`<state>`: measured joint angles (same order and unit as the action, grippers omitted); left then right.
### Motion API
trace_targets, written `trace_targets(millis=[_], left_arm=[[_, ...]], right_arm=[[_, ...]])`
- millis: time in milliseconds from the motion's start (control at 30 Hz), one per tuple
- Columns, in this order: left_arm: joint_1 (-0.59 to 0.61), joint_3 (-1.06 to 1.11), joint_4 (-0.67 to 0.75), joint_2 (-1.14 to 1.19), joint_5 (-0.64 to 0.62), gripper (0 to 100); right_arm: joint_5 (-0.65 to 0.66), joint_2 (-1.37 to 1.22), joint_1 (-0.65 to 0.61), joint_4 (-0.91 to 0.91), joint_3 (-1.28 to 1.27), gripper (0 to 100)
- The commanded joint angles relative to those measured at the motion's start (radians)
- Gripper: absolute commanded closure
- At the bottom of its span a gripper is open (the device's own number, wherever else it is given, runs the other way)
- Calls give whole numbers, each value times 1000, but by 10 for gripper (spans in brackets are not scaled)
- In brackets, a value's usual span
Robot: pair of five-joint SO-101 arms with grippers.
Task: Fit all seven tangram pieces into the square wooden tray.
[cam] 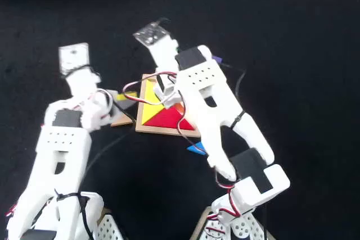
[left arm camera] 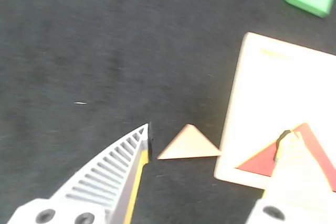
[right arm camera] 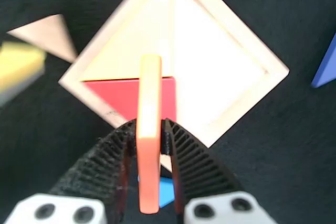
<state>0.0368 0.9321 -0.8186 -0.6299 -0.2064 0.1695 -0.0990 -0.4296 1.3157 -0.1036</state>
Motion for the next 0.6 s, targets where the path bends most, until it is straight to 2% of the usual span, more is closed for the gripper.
trace_targets(millis=[0,133,200,400,567], left_arm=[[-5,91,207,20,-143,629],[-21,166,354,57,-184,629],[-38,173,384,78,-184,629],[-120,177,385,101,-184,629],[-117,180,385,101,-184,629]], right_arm=[[-63,31,69,-146,-85,988],[-100,28,127,-233,-148,988],[-104,28,126,-262,-177,988],[-163,22,124,-348,-239,988],[-173,-71,124,-373,-220,987]])
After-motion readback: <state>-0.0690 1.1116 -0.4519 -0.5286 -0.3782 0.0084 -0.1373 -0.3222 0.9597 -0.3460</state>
